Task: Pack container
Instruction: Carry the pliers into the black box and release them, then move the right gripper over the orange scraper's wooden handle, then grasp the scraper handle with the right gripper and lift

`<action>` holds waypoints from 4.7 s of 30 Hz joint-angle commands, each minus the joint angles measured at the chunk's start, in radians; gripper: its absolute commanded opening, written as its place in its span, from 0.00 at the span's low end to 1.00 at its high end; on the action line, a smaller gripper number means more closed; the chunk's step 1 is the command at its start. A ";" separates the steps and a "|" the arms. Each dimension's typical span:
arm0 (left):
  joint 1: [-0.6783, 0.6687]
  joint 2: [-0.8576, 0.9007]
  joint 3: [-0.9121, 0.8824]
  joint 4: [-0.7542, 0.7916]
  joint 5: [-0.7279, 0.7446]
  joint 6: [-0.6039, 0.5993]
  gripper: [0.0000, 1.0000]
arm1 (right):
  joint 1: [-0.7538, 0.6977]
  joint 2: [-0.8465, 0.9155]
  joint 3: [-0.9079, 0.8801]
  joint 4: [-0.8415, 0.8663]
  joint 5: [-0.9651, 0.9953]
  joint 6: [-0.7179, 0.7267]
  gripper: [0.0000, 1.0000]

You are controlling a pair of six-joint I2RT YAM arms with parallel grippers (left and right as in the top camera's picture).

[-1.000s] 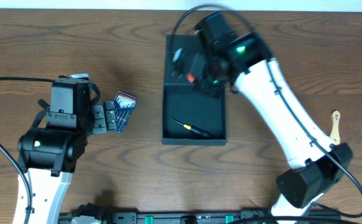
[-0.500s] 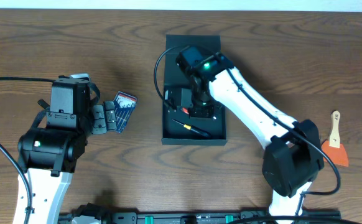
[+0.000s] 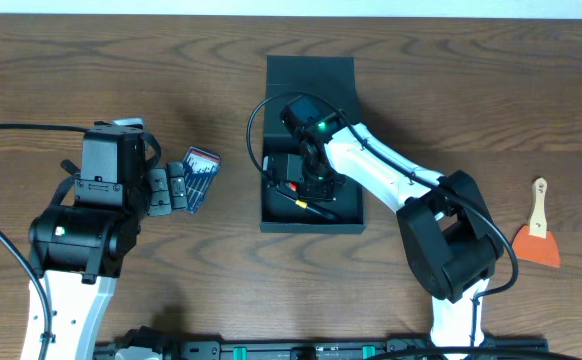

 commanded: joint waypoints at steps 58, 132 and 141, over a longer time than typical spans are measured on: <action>0.005 -0.001 0.022 0.001 -0.012 -0.010 0.98 | -1.291 -0.101 0.092 -0.273 0.147 0.725 0.99; 0.005 -0.001 0.022 0.001 -0.012 -0.010 0.98 | -1.278 0.003 -0.138 0.048 0.079 0.521 0.05; 0.005 -0.001 0.022 0.001 -0.012 -0.010 0.99 | -1.218 0.002 -0.126 0.043 0.031 0.523 0.01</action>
